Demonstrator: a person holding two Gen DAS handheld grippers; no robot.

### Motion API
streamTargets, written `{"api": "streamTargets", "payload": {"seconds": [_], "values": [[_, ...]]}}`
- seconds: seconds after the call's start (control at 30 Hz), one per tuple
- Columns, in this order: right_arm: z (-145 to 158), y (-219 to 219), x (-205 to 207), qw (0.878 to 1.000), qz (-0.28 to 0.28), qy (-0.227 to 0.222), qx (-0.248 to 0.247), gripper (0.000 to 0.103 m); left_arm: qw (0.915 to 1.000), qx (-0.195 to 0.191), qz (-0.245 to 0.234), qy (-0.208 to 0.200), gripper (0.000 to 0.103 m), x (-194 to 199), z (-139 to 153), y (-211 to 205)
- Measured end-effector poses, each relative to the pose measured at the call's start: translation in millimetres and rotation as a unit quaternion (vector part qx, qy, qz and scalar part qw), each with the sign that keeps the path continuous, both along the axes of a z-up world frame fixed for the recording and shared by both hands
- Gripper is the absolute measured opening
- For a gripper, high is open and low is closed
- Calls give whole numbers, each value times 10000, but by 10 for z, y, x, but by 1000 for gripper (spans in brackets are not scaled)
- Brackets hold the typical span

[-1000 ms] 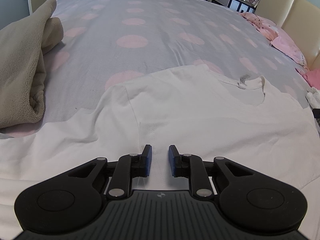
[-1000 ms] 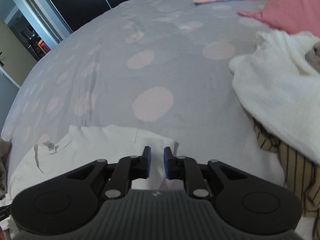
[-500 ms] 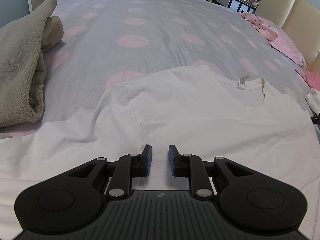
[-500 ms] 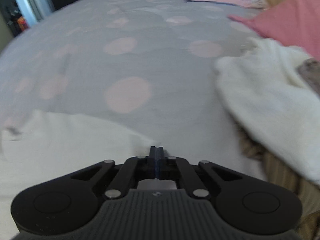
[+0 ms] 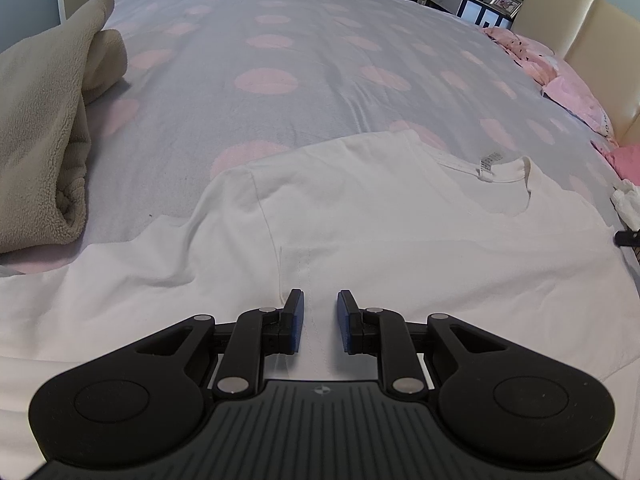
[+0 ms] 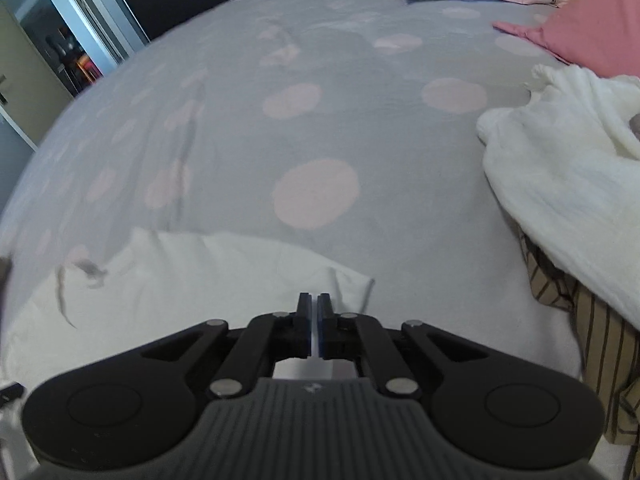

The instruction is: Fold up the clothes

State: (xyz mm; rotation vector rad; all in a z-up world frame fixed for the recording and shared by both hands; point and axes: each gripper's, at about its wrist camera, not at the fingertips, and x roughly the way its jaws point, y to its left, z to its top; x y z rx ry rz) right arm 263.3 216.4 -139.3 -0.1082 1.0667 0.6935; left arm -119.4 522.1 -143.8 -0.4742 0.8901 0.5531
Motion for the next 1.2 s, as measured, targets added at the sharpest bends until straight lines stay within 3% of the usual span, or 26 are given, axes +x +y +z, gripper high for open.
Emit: {"api": "streamTargets", "payload": {"seconds": [0.07,0.2,0.3,0.43,0.6,0.67,0.73,0.77,0.97,1.1,1.2], "values": [[-120,-25,23,9994,-104,-89,-308,0,10000,17,4,15,8,-18,-3,23],[-101,-71,72,9992,-160,-143,-344,0,10000,21,74,48,4,-59,17,67],[16,-89,39,9986,-166,-320,-377,3,9970,546,275,472,5,-92,73,59],[186,-31,-131,9992,177,-344,-108,5,9987,216,443,101,5,-227,139,128],[320,96,-456,9969,730,-288,27,6,9982,296,501,124,8,-315,272,103],[362,113,-582,9956,898,-262,56,10,9976,320,606,30,14,-443,358,132],[402,128,-709,9940,1066,-235,79,31,9965,343,765,-32,17,-612,444,177],[411,129,-776,9931,1152,-220,66,32,9956,336,868,-52,17,-709,480,206],[420,164,-1227,9851,1719,-86,17,32,9877,327,1528,-72,18,-1380,694,298],[468,172,-1490,9801,1984,-116,5,36,9777,389,2061,-75,30,-1857,845,310],[534,162,-1638,9778,2086,-195,6,41,9650,336,2596,-182,39,-2241,917,339]]}}
